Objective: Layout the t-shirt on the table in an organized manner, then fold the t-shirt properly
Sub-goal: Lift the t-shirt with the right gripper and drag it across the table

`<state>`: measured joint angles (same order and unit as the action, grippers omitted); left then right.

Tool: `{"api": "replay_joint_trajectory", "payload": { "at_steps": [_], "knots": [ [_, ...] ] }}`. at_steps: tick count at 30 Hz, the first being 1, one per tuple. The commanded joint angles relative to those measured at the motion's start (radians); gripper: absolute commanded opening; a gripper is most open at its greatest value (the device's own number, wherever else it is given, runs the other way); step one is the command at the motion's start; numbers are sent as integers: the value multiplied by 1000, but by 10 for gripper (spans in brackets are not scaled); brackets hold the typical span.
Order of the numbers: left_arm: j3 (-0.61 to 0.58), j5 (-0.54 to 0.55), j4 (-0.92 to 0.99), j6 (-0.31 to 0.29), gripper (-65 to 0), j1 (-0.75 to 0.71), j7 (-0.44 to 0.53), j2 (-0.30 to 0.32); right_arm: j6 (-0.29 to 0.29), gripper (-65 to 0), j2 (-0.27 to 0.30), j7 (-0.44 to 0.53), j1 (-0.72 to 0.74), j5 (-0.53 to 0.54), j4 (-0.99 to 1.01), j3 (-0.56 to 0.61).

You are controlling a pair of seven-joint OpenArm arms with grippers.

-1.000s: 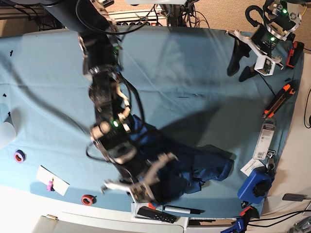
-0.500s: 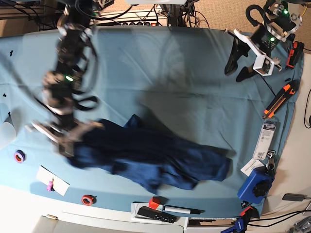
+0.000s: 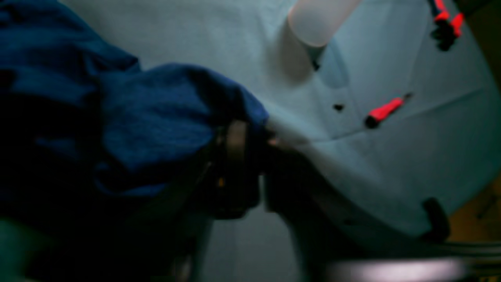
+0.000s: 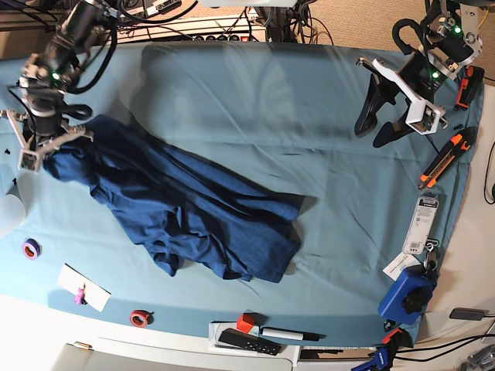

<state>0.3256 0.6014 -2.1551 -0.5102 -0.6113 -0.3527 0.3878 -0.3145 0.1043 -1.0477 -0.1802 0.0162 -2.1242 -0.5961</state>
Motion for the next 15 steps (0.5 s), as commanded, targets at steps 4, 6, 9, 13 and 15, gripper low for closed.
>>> {"api": "replay_joint_trajectory", "payload": {
  "at_steps": [4,6,9,13,15],
  "knots": [
    [4,21,-15,-68,-409,-1,15,9,-7,-371,12,26,9,64,-17,-63],
    [4,21,-15,-68,-409,-1,15,9,-7,-371,13,31,9,71,-17,-74],
    [4,21,-15,-67,-409,-1,15,9,-8,-371,37,44,9,73,-17,-73],
    [4,32,-15,-67,-409,0,15,9,-53,-371,87,120,15,204,-17,-72],
    [4,52,-15,-68,-409,0,15,8,-101,-371,101,117,32,326,-14,-72]
  ]
}}
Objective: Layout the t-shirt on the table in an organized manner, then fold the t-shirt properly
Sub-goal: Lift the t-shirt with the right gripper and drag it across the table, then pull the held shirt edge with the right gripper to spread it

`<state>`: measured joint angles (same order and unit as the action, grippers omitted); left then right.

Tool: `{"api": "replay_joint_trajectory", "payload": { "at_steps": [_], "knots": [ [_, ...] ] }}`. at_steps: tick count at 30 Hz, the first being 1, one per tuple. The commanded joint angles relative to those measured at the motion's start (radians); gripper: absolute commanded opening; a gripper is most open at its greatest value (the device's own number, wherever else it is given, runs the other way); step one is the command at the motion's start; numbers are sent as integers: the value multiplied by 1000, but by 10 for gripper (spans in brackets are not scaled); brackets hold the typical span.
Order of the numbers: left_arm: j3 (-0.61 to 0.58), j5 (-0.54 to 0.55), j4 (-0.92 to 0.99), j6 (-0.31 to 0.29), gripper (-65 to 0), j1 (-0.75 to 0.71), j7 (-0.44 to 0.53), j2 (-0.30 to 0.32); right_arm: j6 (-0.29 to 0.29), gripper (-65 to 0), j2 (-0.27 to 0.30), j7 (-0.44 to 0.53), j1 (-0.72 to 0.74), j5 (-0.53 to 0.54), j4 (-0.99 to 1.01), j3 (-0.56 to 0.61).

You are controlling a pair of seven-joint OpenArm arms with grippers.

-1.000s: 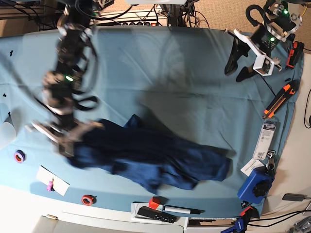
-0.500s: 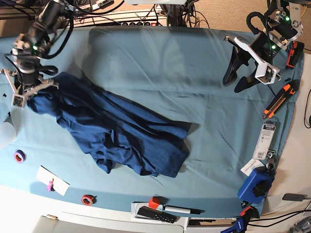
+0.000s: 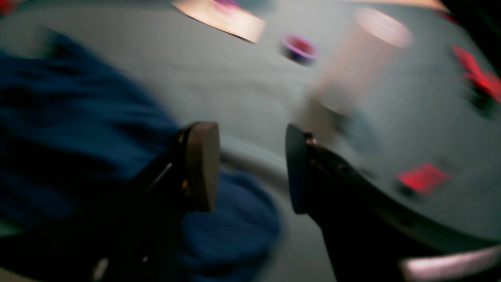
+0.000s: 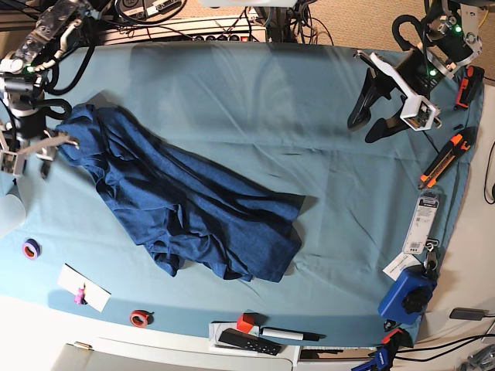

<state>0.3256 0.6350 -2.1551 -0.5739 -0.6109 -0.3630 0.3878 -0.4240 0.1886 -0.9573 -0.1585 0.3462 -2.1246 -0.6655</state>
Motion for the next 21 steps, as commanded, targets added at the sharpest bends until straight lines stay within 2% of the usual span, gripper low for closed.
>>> {"api": "replay_joint_trajectory", "payload": {
  "at_steps": [1,3,6,13,17,21],
  "knots": [
    [4,26,-15,-4,-409,0,26,8,-9,-371,19,21,21,42,-9,-3],
    [4,32,-15,-9,-409,14,18,8,-13,-371,19,23,46,85,16,2],
    [4,31,-15,-11,-409,23,4,8,-18,-371,20,31,96,91,106,29],
    [4,32,-15,-11,-409,26,-14,8,-55,-371,42,22,269,71,439,200],
    [4,31,-15,-11,-409,26,-16,8,-41,-371,47,21,362,-52,562,285],
    [4,31,-15,-11,-409,26,-19,8,14,-371,47,22,414,-167,657,338]
  ]
}}
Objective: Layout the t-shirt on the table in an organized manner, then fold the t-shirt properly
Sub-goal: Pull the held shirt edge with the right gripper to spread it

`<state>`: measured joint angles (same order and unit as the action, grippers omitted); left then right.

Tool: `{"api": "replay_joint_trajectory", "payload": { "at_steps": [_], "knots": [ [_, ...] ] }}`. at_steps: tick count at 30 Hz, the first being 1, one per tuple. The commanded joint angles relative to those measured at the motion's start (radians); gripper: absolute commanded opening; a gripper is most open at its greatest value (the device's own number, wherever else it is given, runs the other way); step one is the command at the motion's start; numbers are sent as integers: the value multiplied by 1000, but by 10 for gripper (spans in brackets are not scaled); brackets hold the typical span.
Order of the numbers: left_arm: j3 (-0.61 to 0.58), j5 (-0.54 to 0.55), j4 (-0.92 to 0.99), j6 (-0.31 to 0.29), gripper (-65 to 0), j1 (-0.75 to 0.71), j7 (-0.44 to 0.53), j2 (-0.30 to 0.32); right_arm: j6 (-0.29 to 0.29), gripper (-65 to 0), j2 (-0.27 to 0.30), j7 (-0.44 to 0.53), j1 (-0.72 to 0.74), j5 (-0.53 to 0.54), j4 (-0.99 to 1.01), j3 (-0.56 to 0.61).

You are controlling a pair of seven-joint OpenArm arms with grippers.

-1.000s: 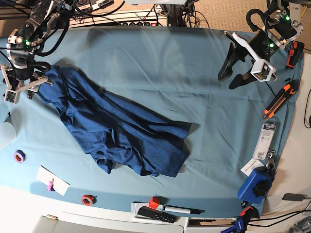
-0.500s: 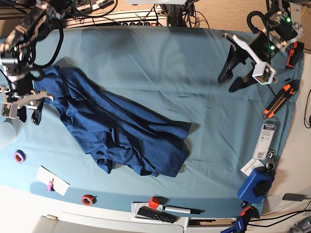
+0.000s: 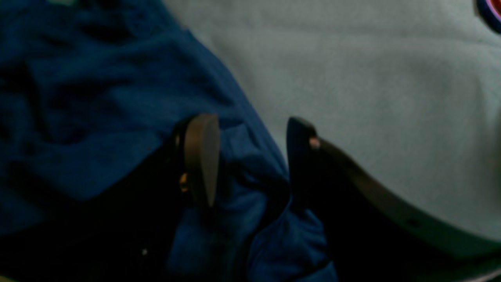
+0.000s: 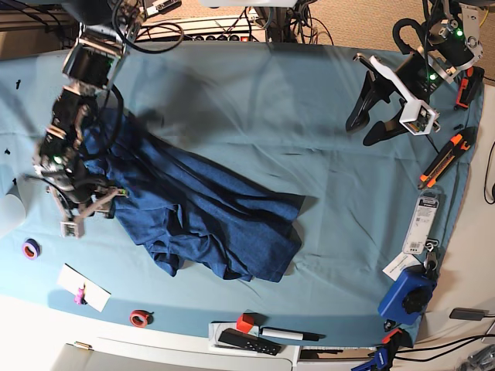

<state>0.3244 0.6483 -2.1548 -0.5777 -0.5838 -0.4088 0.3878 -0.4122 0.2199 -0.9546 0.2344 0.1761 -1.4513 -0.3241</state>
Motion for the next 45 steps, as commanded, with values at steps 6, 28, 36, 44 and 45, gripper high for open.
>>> {"api": "replay_joint_trajectory", "payload": {
  "at_steps": [6,28,36,44,45],
  "knots": [
    [5,18,-15,-7,-409,0,27,8,5,-371,16,72,47,-40,174,10],
    [5,18,-15,-7,-409,5,27,8,5,-650,15,-45,48,25,10,10],
    [5,18,-15,-7,-409,5,27,8,9,-650,19,117,57,-84,-42,10],
    [5,18,-14,-7,-409,5,27,8,198,-650,121,195,195,-227,-41,10],
    [5,18,-14,-7,-409,5,27,8,222,-650,137,203,211,-236,-41,10]
  ]
}}
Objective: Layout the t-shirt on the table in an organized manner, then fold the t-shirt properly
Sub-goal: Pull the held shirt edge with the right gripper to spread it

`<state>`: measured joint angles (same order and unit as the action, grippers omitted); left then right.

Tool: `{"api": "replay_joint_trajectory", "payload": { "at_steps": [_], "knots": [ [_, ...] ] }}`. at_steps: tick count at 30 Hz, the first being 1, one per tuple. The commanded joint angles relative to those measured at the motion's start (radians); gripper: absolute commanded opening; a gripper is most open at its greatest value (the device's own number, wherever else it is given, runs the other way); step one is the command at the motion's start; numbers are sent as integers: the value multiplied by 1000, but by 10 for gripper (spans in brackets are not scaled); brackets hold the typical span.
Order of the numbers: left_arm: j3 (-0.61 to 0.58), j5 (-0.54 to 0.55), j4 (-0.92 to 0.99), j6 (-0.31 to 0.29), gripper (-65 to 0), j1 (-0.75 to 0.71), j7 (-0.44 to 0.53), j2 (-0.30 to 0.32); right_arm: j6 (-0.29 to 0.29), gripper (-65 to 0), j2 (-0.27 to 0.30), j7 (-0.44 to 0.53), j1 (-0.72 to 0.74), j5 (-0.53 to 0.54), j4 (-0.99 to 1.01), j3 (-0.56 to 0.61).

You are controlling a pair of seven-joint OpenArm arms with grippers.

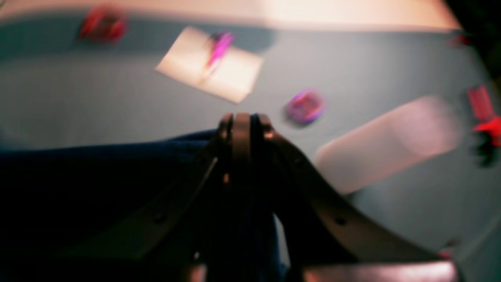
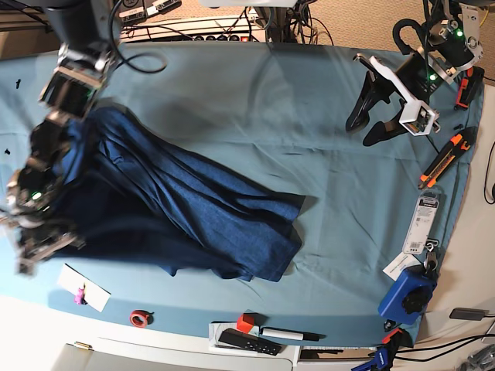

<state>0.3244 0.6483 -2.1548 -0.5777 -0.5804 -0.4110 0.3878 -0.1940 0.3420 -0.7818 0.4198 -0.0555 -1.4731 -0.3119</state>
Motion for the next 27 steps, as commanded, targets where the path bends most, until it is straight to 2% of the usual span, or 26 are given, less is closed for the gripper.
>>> {"api": "replay_joint_trajectory", "payload": {
  "at_steps": [1,4,7,8,10,11,12,18,19,21,24,27],
  "knots": [
    [5,18,-14,-7,-409,1,29,8,28,-650,31,36,40,-15,-18,-2],
    [5,18,-14,-7,-409,1,29,8,107,-650,63,38,71,-45,-17,-3],
    [5,18,-14,-7,-409,1,26,8,115,-650,82,35,76,-73,-17,-3],
    [5,18,-14,-7,-409,1,25,8,114,-590,86,33,76,-73,-12,-3],
    [5,18,-14,-7,-409,0,25,8,114,-427,90,36,76,-74,4,-4],
    [5,18,-14,-7,-409,-1,25,7,114,-375,90,37,76,-78,11,-4],
    [5,18,-14,-7,-409,-1,25,6,114,-359,90,37,76,-84,18,-4],
    [5,18,-14,-7,-409,-1,25,5,113,-360,90,24,73,-88,31,-4],
    [5,18,-14,-8,-409,-1,25,6,104,-360,90,8,73,-87,31,-4],
    [5,18,-14,-7,-409,-1,25,6,48,-360,90,-37,72,-72,31,-4],
    [5,18,-14,-8,-409,0,25,6,-19,-361,90,-117,51,3,29,-4],
    [5,17,-14,-8,-409,2,24,6,-19,-361,90,-151,-22,34,-7,-4]
  ]
}}
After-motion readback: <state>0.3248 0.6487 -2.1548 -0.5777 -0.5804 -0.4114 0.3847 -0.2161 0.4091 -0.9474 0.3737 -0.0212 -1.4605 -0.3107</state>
